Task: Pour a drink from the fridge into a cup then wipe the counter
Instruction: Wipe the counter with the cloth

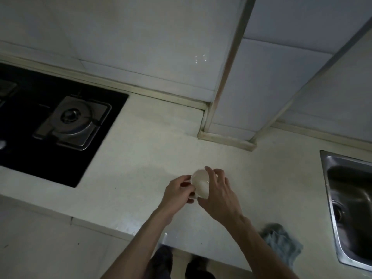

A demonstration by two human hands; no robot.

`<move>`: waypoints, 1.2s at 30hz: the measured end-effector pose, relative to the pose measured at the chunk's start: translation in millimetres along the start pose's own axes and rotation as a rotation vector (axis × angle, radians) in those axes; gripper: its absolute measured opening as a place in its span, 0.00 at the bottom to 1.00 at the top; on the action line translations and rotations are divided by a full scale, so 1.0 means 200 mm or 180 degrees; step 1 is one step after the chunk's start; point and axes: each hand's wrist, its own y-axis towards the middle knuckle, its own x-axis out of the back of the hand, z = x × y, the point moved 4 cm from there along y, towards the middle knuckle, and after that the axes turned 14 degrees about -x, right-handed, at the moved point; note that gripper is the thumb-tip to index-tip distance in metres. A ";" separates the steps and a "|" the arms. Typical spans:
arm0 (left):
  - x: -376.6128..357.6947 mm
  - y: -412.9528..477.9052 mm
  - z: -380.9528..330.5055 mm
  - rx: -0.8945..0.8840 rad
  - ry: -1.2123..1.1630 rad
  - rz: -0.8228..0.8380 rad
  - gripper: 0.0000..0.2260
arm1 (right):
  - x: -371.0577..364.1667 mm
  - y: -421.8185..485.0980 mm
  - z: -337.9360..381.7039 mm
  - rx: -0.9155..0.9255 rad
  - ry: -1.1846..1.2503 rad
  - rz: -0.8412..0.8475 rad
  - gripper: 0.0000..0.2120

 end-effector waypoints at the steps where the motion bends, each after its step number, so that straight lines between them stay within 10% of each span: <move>1: 0.02 0.01 0.00 0.0019 -0.0146 -0.0051 0.15 | 0.01 0.01 0.01 0.0018 0.0002 -0.0015 0.43; 36: 0.65 1.05 -0.42 -0.0008 -0.1916 -0.0294 0.06 | 0.15 1.23 0.69 -0.0162 0.0393 -0.0662 0.42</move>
